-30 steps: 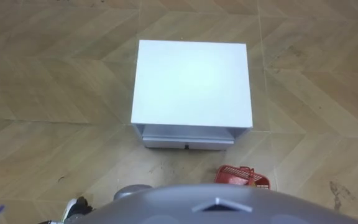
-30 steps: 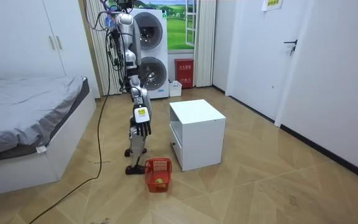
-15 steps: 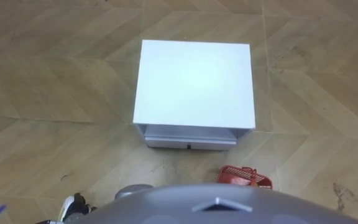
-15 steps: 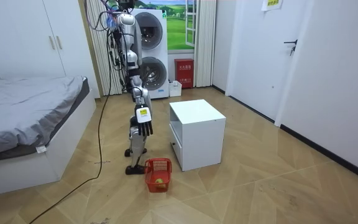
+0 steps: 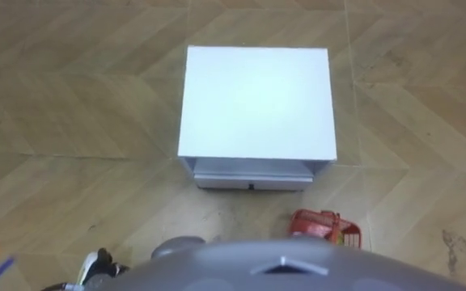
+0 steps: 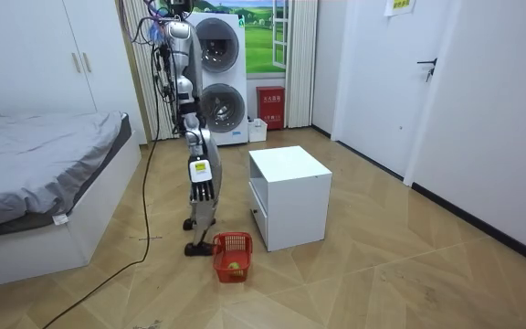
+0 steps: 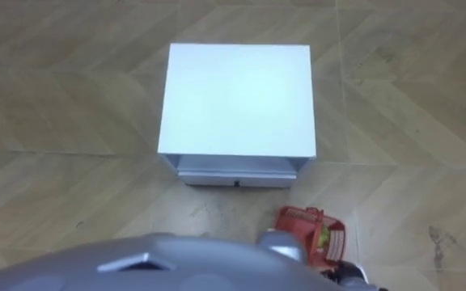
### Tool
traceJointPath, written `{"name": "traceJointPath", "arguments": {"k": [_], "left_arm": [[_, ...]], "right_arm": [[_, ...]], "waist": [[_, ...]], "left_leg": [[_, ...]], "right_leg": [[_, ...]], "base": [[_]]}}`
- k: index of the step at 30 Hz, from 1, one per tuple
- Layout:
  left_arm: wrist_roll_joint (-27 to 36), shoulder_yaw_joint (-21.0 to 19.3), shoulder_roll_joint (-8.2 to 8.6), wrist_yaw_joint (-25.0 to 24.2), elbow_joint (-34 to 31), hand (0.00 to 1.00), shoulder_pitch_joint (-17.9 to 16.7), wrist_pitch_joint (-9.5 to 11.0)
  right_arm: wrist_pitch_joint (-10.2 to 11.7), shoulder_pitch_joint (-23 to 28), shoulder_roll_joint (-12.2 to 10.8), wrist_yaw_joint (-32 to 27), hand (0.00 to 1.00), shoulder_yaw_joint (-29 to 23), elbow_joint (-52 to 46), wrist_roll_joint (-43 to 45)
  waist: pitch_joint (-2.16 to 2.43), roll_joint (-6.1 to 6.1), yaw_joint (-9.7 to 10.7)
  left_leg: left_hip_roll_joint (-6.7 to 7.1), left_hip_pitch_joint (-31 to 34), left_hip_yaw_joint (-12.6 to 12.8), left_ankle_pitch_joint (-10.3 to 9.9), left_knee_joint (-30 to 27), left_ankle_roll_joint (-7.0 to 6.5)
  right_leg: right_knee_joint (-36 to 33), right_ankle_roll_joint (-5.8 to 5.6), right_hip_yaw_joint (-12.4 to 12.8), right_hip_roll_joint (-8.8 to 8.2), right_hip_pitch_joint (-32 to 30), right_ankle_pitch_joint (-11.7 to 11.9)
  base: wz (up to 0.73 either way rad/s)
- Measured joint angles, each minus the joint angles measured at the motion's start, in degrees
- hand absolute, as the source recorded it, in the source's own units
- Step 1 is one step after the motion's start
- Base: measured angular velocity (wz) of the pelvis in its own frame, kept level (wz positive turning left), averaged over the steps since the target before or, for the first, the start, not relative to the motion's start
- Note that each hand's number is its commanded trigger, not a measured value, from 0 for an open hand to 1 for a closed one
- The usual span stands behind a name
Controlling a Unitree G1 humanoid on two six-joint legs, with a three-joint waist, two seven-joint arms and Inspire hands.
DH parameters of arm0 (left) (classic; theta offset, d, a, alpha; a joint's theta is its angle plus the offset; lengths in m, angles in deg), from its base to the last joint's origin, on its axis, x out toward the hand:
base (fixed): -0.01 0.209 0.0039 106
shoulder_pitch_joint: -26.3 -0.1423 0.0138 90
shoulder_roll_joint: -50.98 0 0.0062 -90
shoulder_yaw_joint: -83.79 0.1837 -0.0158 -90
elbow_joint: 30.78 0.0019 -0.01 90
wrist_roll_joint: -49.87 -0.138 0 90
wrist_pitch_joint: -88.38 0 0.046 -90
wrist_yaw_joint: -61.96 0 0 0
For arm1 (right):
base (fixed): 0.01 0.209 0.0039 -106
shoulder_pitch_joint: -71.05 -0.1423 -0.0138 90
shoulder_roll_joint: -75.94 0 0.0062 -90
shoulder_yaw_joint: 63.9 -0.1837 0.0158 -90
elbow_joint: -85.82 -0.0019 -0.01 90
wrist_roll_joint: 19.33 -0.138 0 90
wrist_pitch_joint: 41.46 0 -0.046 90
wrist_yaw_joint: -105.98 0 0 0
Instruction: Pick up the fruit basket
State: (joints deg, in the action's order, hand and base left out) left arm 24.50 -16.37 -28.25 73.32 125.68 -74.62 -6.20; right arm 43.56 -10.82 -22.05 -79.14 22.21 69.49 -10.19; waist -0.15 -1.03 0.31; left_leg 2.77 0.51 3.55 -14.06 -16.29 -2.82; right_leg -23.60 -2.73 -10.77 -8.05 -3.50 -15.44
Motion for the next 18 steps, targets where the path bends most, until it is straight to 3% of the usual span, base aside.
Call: {"name": "traceJointPath", "arguments": {"k": [2,5,6,7,8,9,11,13,14,16,18], "left_arm": [[0.41,0.23,-0.34,-0.51,0.74,0.0,1.3,0.32],[1.12,-0.3,-0.56,-0.78,2.05,0.0,2.64,1.35],[0.98,-0.89,-0.79,-0.79,2.32,0.0,2.77,1.84],[0.98,-0.98,-0.91,-0.79,2.35,0.0,2.72,2.12],[1.11,-0.83,-1.3,-0.77,2.24,0.0,2.38,2.43],[1.36,-0.79,-1.74,-0.76,1.91,0.0,1.84,2.56],[3.52,-0.76,-2.27,-0.74,1.63,0.0,1.34,2.49],[5.38,-0.79,-2.68,-0.66,1.53,0.0,1.88,2.56],[6.02,-0.73,-2.84,-0.49,1.65,0.0,2.72,2.58],[7.75,-0.27,-3.19,0.09,1.69,0.0,4.3,2.69],[10.27,0.8,-4.07,1.55,2.32,0.0,7.61,3.49]], "right_arm": [[0.0,-1.63,0.62,-0.53,0.0,-0.29,0.03,0.15],[0.27,-3.89,1.17,-1.64,0.0,-1.18,-1.64,-0.37],[0.24,-4.77,1.08,-1.81,0.0,-1.38,-2.6,-1.16],[0.48,-4.49,1.09,-1.92,0.0,-1.45,-2.7,-1.59],[0.65,-3.59,1.06,-2.29,0.0,-1.5,-2.64,-2.22],[0.58,-3.43,1.03,-2.35,0.0,-1.45,-2.69,-2.55],[1.21,-4.53,1.15,-2.76,0.0,-1.31,-3.13,-4.2],[2.52,-6.39,1.21,-3.32,0.0,-1.14,-3.22,-6.66],[3.0,-8.3,1.24,-3.58,0.0,-0.4,-2.87,-7.86],[3.28,-11.04,1.19,-3.54,0.0,0.94,-2.03,-9.94],[4.14,-14.45,1.11,-3.56,0.0,2.08,-1.07,-12.07]], "waist": [[-0.08,0.08,0.0],[0.18,1.31,0.78],[-0.54,1.54,1.03],[-0.72,1.52,1.16],[-0.77,0.65,0.96],[-0.24,-0.21,0.52],[0.2,-1.39,-0.83],[0.38,-1.99,-0.91],[0.11,-2.14,-0.91],[0.08,-2.49,-0.98],[-0.55,-3.46,-1.98]], "left_leg": [[0.19,3.6,1.22,-0.71,-3.19,-0.83],[-0.56,9.02,2.92,-0.21,-5.09,-2.43],[-0.77,10.19,4.11,-0.06,-5.97,-3.29],[-0.88,10.67,4.86,-0.28,-6.72,-3.66],[-0.67,11.55,6.66,-0.51,-7.58,-4.32],[0.22,12.94,7.48,-0.39,-8.14,-4.87],[0.43,16.7,9.02,-0.41,-10.23,-5.35],[-0.12,22.05,9.6,-0.19,-13.16,-5.91],[-0.34,25.34,9.8,0.28,-14.67,-6.13],[-0.52,30.44,10.28,0.83,-17.44,-6.42],[-1.17,38.22,10.94,0.76,-23.85,-6.48]], "right_leg": [[-1.8,-0.26,0.82,-0.55,-3.42,0.27],[-0.91,-1.06,1.8,-0.39,-7.24,3.72],[-6.77,0.01,-0.11,-1.38,-8.8,2.95],[-11.3,0.33,-1.47,-2.07,-9.21,2.0],[-20.02,0.19,-1.96,-3.82,-9.53,0.89],[-28.41,0.17,-0.79,-4.96,-9.47,1.14],[-35.2,-0.01,0.61,-5.11,-7.85,2.28],[-36.29,0.0,0.78,-5.04,-5.1,4.53],[-35.26,-0.5,0.86,-5.25,-3.11,5.51],[-30.58,-1.04,0.92,-6.04,-0.1,6.54],[-22.79,-1.58,2.56,-6.01,2.37,6.32]], "base": [[-0.17],[-0.23],[-0.04],[0.13],[0.14],[0.04],[-0.34],[-0.21],[0.0],[-0.03],[0.0]]}}
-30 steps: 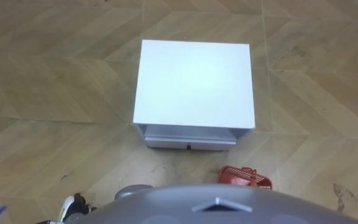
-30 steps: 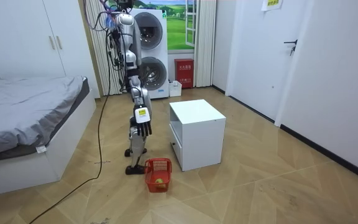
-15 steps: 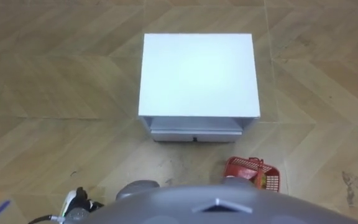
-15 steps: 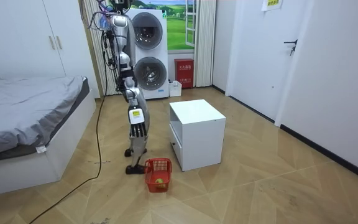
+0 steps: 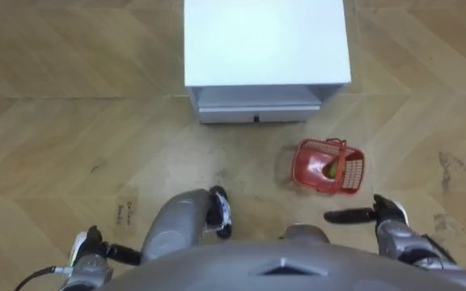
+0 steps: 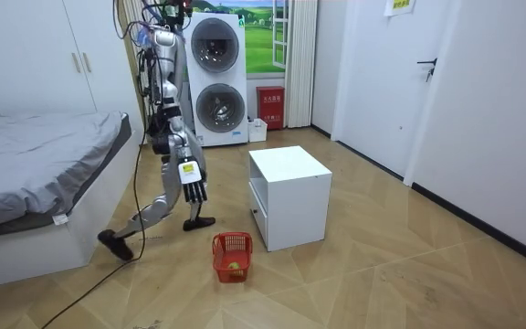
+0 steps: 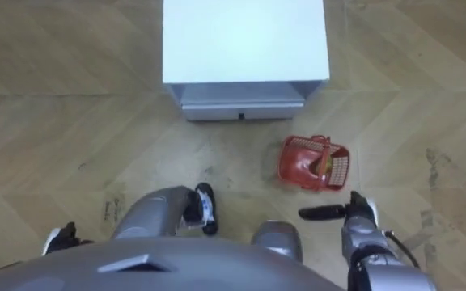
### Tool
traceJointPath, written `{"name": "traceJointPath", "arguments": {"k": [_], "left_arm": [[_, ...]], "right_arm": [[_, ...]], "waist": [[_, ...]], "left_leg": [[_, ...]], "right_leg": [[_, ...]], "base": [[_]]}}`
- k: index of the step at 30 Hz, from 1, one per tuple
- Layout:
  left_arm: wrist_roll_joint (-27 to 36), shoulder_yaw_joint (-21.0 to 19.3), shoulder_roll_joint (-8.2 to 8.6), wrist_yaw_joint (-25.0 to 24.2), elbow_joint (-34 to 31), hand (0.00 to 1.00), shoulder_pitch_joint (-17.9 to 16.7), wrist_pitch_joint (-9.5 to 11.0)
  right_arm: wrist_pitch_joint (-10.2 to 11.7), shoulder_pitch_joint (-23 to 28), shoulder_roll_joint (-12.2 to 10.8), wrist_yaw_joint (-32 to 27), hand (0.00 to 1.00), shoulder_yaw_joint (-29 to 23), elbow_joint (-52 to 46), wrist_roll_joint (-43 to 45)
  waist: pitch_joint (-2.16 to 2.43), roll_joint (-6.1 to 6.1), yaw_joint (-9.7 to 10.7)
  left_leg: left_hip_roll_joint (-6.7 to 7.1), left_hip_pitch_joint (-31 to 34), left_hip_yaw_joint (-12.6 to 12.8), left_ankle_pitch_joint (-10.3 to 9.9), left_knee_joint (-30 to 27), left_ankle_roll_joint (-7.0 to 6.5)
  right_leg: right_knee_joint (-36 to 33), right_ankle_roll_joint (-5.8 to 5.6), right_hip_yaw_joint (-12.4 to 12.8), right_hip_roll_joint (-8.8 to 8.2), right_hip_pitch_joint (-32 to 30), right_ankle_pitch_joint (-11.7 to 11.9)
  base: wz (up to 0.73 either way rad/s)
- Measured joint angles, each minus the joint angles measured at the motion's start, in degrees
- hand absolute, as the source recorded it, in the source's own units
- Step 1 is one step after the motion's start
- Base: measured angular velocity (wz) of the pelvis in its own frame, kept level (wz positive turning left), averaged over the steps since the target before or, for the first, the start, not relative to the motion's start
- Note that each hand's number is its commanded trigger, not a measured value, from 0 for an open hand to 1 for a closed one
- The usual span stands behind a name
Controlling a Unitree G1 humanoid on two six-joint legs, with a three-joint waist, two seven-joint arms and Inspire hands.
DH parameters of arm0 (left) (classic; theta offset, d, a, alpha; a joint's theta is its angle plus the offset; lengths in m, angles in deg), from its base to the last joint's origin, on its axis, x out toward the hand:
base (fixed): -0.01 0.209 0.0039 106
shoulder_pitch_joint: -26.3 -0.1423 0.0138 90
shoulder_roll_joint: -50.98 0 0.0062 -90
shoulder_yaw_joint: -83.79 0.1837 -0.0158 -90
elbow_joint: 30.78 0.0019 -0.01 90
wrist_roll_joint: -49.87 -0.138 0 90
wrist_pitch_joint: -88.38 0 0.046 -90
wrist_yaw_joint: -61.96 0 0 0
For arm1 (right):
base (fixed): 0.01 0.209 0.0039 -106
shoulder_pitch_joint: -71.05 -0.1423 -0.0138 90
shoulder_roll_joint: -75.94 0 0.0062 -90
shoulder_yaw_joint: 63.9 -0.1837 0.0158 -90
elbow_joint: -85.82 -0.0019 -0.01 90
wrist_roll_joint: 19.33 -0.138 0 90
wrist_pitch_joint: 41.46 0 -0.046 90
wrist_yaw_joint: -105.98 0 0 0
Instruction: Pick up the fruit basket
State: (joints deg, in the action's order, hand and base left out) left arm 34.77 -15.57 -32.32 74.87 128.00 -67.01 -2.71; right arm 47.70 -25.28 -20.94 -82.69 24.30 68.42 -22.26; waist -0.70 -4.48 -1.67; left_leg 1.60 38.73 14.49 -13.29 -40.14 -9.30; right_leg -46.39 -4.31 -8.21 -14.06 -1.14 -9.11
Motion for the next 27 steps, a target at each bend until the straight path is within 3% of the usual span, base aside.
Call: {"name": "traceJointPath", "arguments": {"k": [1,2,3,4,6,8,9,12,16,18,23,27], "left_arm": [[1.15,0.55,-0.38,0.35,0.03,0.0,1.01,0.24],[2.45,1.31,-0.6,0.84,0.1,0.0,3.12,0.45],[3.9,2.18,-0.61,1.43,0.67,0.0,4.37,0.93],[4.47,2.7,-0.7,1.7,1.04,0.0,4.63,1.24],[6.31,4.14,-1.07,2.69,3.48,0.0,5.52,1.61],[7.62,5.2,-1.2,3.39,5.02,0.0,5.96,1.85],[8.6,5.75,-1.24,3.85,6.43,0.0,6.23,2.18],[11.15,7.12,-2.18,5.74,7.83,0.0,6.15,3.28],[14.77,8.8,-2.99,8.25,9.39,0.0,6.23,5.29],[16.07,9.74,-3.1,9.42,9.35,0.0,6.14,6.59],[16.99,10.31,-4.03,11.36,8.99,0.0,5.38,7.93],[17.89,15.37,-4.24,11.68,8.79,0.0,2.92,8.17]], "right_arm": [[0.21,-0.82,0.06,-0.01,0.0,-0.01,0.35,-0.64],[0.34,-2.25,0.56,-0.26,0.0,-0.16,1.19,-1.92],[-0.15,-3.42,0.92,-0.68,0.0,-0.38,1.9,-2.47],[-0.29,-3.75,1.0,-0.89,0.0,-0.42,1.97,-2.66],[-0.15,-3.46,1.15,-2.23,0.0,-0.72,2.3,-4.09],[-0.13,-3.5,1.8,-3.27,0.0,-1.9,2.7,-5.77],[0.08,-3.52,2.47,-4.45,0.0,-2.68,2.64,-6.76],[2.01,-4.04,2.95,-6.79,0.0,-4.14,1.94,-9.88],[3.12,-5.11,3.03,-8.33,0.0,-4.63,-2.57,-10.32],[3.38,-5.56,2.92,-9.12,0.0,-5.27,-6.65,-10.11],[4.93,-6.59,2.93,-12.73,0.0,-5.7,-12.27,-9.83],[5.04,-5.96,2.83,-15.43,0.0,-5.58,-15.77,-9.77]], "waist": [[-0.18,-0.22,0.0],[-0.3,-0.11,0.08],[-0.29,-0.09,-0.57],[-0.31,-0.13,-1.17],[-0.62,-0.61,-1.64],[-0.71,-0.91,-1.71],[-0.74,-0.96,-1.72],[-1.02,-1.94,-1.9],[-1.32,-2.63,-1.44],[-1.57,-3.23,-0.85],[-1.82,-4.9,0.96],[-1.52,-5.79,3.19]], "left_leg": [[-0.04,2.36,-0.1,-0.06,-2.16,-0.06],[-0.3,6.96,-0.74,-0.19,-6.6,-0.13],[-0.93,10.39,-1.07,-0.53,-10.06,0.15],[-1.13,11.87,-1.28,-0.99,-11.79,0.64],[-1.21,16.8,-1.78,-3.41,-19.55,0.95],[-1.19,20.9,-1.88,-6.17,-27.01,0.53],[-0.92,23.51,-1.86,-7.84,-31.7,-0.31],[-0.75,28.19,-0.93,-12.06,-41.78,-0.45],[0.2,31.55,0.78,-14.98,-49.94,-0.64],[0.36,32.71,1.87,-16.34,-53.89,-0.47],[1.28,34.83,2.59,-16.75,-58.66,-0.85],[1.79,35.71,2.63,-16.87,-60.35,-1.19]], "right_leg": [[0.78,-0.82,0.48,0.17,0.05,-2.94],[0.05,-1.72,0.11,0.61,-0.65,-10.4],[-2.28,-1.05,-0.36,0.73,-2.2,-15.94],[-4.29,-0.98,-0.38,0.59,-3.34,-18.03],[-15.59,-0.79,-0.33,-0.45,-7.27,-23.74],[-26.56,-0.93,0.65,-1.32,-10.79,-26.05],[-32.88,-1.18,0.92,-2.11,-12.48,-27.1],[-46.75,-1.25,3.35,-3.27,-15.72,-27.67],[-58.08,-1.23,5.0,-5.65,-17.05,-27.67],[-63.44,-1.21,6.39,-6.04,-16.94,-27.67],[-70.49,-0.85,7.83,-5.76,-16.39,-27.79],[-73.0,-0.33,7.68,-5.26,-15.71,-28.05]], "base": [[0.36],[0.35],[0.21],[0.0],[0.18],[0.32],[0.33],[0.24],[0.2],[0.17],[0.19],[0.12]]}}
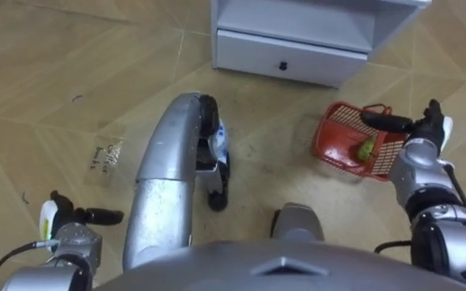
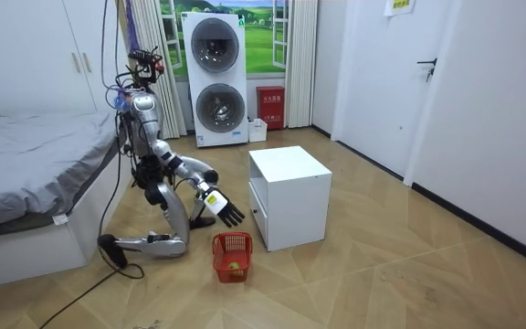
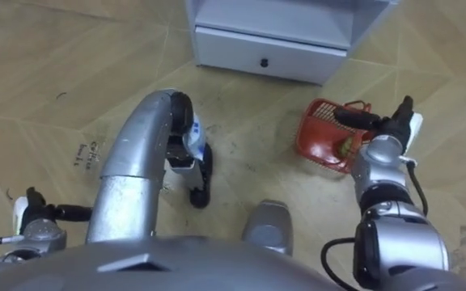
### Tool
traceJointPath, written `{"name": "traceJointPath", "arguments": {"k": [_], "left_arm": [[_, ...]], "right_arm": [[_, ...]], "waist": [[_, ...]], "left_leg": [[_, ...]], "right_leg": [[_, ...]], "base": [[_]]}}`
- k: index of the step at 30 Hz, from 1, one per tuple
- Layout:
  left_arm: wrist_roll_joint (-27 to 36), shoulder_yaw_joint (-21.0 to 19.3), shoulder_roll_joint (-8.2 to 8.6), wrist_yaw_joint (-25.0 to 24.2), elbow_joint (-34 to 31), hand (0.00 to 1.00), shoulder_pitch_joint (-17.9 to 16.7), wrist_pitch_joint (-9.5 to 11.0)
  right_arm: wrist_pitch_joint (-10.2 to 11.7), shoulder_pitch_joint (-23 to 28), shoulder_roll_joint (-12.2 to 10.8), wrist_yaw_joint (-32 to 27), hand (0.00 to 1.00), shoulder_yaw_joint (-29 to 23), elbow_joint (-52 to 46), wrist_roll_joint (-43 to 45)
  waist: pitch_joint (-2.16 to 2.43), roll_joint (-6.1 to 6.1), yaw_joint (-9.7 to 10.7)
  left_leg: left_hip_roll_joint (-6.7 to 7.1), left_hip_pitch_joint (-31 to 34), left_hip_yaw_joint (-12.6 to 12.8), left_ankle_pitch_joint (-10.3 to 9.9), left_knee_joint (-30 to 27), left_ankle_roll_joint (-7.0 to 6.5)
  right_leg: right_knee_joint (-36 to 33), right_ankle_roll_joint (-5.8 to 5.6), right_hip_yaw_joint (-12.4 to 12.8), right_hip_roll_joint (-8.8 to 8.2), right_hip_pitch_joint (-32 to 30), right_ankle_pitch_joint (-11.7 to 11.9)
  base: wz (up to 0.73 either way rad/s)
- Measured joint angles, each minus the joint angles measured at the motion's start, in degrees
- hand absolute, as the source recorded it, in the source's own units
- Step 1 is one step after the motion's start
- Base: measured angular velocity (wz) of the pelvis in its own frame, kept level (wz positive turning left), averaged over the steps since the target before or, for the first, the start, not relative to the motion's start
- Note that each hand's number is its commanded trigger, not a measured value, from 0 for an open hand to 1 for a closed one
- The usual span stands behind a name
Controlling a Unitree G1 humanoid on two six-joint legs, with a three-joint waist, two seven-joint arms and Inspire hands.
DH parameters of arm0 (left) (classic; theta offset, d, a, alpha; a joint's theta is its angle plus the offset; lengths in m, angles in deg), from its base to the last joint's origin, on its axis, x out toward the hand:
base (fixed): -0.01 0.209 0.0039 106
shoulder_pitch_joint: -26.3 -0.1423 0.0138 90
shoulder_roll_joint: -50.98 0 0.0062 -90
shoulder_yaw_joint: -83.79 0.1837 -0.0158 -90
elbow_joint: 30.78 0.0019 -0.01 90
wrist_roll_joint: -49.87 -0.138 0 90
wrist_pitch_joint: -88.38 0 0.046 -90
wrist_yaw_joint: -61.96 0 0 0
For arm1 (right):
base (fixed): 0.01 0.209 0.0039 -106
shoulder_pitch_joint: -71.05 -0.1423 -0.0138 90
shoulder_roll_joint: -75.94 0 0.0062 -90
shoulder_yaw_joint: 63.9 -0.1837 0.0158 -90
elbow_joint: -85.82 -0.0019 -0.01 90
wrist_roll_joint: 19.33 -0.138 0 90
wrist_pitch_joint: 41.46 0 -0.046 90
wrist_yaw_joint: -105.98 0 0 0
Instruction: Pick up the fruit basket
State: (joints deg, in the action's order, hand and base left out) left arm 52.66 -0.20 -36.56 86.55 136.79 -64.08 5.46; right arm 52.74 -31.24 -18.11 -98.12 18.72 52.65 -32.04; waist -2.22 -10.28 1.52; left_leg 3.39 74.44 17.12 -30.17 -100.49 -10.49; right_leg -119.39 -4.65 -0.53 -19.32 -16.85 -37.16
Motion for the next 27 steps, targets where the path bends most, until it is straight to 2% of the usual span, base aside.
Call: {"name": "traceJointPath", "arguments": {"k": [4,6,7,13,17,22,24,27], "left_arm": [[-0.1,2.25,0.17,-0.48,0.0,0.0,-0.65,0.01],[-0.1,3.28,0.43,-1.49,-0.04,0.0,-0.68,-0.01],[-0.08,3.43,0.43,-2.25,-0.06,0.0,-0.94,-0.11],[-0.06,3.87,0.43,-4.57,-0.04,0.0,-1.79,-0.76],[-0.11,5.59,0.55,-5.61,-0.11,0.0,-2.5,-0.86],[0.0,7.73,0.83,-6.25,-0.13,0.0,-2.42,-0.74],[0.03,9.92,0.85,-6.57,-0.15,0.0,-2.42,-0.73],[0.2,10.62,0.85,-7.01,-0.13,0.0,-2.45,-0.67]], "right_arm": [[0.01,-0.34,0.9,-1.42,0.0,-0.04,-0.75,2.53],[0.03,-1.42,2.26,-1.37,0.0,0.7,-1.21,2.47],[0.08,-1.62,2.7,-1.36,0.0,1.44,-1.38,2.28],[0.05,-1.65,4.13,-1.45,0.0,1.88,-1.44,1.74],[0.01,-1.81,4.87,-1.08,0.0,4.08,-1.43,1.6],[0.02,-2.5,5.27,0.04,0.0,4.36,0.28,1.64],[-0.02,-2.66,5.97,1.35,0.0,5.54,1.46,1.73],[-0.03,-4.38,6.61,2.34,0.0,6.23,2.71,1.75]], "waist": [[0.04,-0.14,1.03],[-0.1,0.48,0.96],[-0.09,0.48,1.16],[-0.09,0.47,1.25],[-0.08,0.63,0.77],[-0.22,1.61,-0.84],[-0.45,2.27,-1.8],[-0.58,3.02,-2.14]], "left_leg": [[-0.07,1.24,0.2,0.26,-1.37,-0.21],[-1.33,2.08,-0.02,0.33,-1.94,0.75],[-1.41,2.13,-0.05,0.56,-1.67,1.24],[-1.7,2.36,-0.06,1.26,-0.63,2.7],[-1.74,2.36,-0.64,1.29,-0.6,3.69],[-1.77,2.47,-0.67,1.54,-0.49,4.08],[-1.81,3.13,-0.61,1.9,-0.34,4.38],[-1.87,4.37,-0.61,2.72,-0.04,4.44]], "right_leg": [[-2.05,1.34,-0.02,0.01,-0.06,-0.84],[-3.44,1.7,1.08,0.88,-1.5,-1.36],[-3.62,1.77,1.43,0.94,-1.95,-1.4],[-4.38,1.93,2.78,1.06,-3.75,-1.48],[-4.94,1.83,3.96,1.6,-4.44,-1.59],[-5.84,1.86,4.11,1.74,-5.1,-1.63],[-6.49,1.86,4.63,1.79,-6.16,-1.63],[-7.22,1.84,4.97,1.9,-7.72,-1.64]], "base": [[0.07],[-0.18],[-0.2],[-0.07],[-0.13],[-0.04],[0.0],[0.01]]}}
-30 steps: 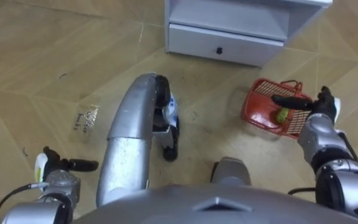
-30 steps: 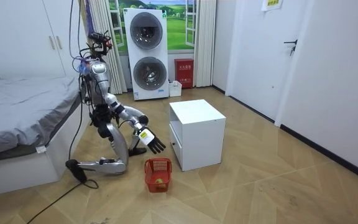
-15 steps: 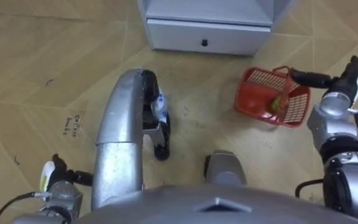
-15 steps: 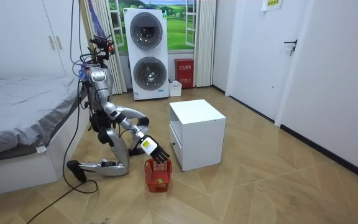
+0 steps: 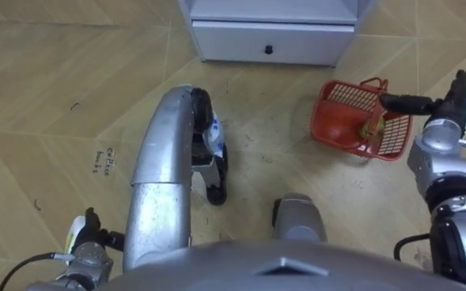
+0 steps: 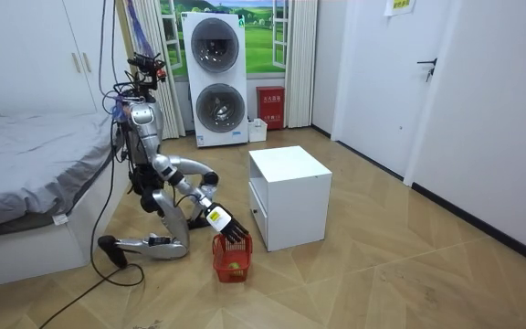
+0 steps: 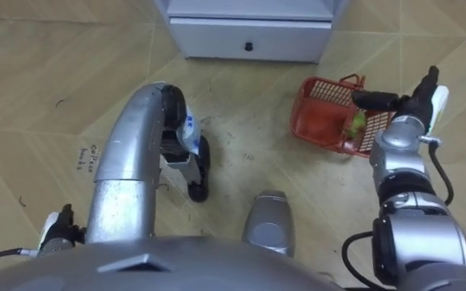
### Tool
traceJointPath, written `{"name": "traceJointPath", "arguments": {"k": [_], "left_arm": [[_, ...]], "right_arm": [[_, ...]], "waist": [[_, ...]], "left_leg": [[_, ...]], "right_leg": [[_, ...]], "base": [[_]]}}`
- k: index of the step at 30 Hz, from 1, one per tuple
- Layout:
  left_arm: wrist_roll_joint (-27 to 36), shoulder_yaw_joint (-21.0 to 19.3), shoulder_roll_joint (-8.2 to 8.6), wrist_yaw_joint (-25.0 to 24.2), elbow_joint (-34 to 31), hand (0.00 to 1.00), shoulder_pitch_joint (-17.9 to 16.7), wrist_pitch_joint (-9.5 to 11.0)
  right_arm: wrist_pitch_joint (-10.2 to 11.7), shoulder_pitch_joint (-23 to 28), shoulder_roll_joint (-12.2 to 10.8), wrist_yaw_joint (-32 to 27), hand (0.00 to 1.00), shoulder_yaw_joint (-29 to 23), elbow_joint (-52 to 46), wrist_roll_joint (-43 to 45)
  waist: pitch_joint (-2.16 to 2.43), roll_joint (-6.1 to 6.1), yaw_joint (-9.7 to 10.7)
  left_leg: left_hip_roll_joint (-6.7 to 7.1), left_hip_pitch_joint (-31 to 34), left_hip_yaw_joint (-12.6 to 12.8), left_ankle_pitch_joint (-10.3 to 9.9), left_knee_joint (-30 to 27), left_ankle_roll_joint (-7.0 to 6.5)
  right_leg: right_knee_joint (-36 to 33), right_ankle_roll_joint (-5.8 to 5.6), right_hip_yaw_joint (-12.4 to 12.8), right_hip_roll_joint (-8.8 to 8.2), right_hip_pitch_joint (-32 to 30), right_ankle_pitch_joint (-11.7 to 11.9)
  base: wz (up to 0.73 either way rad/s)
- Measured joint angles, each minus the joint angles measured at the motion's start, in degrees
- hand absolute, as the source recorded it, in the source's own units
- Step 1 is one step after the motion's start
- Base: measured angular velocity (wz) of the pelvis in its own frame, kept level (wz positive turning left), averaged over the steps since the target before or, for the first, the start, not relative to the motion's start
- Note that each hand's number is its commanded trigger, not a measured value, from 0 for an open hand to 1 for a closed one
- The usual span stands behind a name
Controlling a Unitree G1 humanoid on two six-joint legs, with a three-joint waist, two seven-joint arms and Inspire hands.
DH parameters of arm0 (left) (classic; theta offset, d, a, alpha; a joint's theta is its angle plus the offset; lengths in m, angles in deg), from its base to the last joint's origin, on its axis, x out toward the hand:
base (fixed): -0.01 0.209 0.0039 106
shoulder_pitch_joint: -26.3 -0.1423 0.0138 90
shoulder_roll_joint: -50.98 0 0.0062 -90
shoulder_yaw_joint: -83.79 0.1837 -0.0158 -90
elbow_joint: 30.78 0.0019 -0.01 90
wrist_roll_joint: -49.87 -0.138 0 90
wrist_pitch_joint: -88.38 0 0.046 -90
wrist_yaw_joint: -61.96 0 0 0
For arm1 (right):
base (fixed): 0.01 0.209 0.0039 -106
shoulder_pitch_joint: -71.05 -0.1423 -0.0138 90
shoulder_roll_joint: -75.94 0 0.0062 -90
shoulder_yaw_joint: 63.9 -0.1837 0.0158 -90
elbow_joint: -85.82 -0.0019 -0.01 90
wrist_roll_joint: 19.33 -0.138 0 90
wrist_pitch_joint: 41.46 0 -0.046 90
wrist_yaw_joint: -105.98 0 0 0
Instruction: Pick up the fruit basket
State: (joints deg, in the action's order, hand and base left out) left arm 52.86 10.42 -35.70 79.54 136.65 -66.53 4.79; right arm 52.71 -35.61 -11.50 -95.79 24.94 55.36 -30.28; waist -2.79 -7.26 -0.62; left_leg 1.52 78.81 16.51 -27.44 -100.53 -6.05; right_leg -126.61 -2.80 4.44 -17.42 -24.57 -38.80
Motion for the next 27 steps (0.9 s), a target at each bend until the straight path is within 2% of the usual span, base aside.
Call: {"name": "traceJointPath", "arguments": {"k": [4,6,15,23,25,27], "left_arm": [[1.07,0.58,-0.01,-1.13,-0.07,0.0,0.05,0.0],[1.47,1.22,-0.03,-2.16,-0.04,0.0,0.01,-0.2],[2.0,5.45,-0.04,-4.41,-0.55,0.0,-0.08,-0.71],[4.23,7.42,-0.07,-5.85,-0.57,0.0,0.05,-1.12],[4.27,8.4,-0.07,-5.93,-0.85,0.0,0.03,-1.22],[4.38,9.02,-0.05,-6.06,-1.9,0.0,0.21,-1.35]], "right_arm": [[0.01,-1.92,0.47,0.43,0.0,0.3,0.74,-0.45],[0.02,-2.96,1.19,0.73,0.0,2.21,0.91,-0.98],[0.06,-4.98,1.22,1.52,0.0,3.64,0.83,-2.04],[0.05,-6.07,1.23,2.0,0.0,5.86,0.82,-3.95],[0.05,-6.08,1.29,1.98,0.0,6.42,0.83,-4.68],[0.05,-6.08,1.55,1.99,0.0,6.91,1.05,-5.34]], "waist": [[-0.03,0.14,-1.05],[-0.07,0.12,-1.45],[-0.07,0.34,-1.4],[-0.16,0.5,-1.62],[-0.33,0.92,-1.68],[-0.77,1.69,-2.13]], "left_leg": [[0.01,0.57,0.18,0.52,0.56,0.25],[0.15,0.63,0.36,0.83,1.04,0.51],[0.18,1.54,0.41,1.56,1.92,1.54],[-0.22,2.19,0.66,1.86,2.19,1.56],[-0.25,2.19,0.66,2.04,2.29,1.58],[-0.37,2.21,0.75,2.2,2.39,1.67]], "right_leg": [[-0.25,0.0,0.05,-0.15,-0.97,0.0],[-0.22,-0.02,0.01,-0.39,-1.21,-0.01],[-0.53,-0.21,-0.04,-0.48,-2.84,-0.12],[-1.11,-0.33,0.16,-0.58,-4.22,-0.2],[-1.23,-0.34,0.15,-0.56,-4.26,-0.21],[-1.47,-0.48,0.45,-0.51,-4.54,-0.28]], "base": [[0.04],[0.06],[0.02],[-0.01],[0.0],[0.0]]}}
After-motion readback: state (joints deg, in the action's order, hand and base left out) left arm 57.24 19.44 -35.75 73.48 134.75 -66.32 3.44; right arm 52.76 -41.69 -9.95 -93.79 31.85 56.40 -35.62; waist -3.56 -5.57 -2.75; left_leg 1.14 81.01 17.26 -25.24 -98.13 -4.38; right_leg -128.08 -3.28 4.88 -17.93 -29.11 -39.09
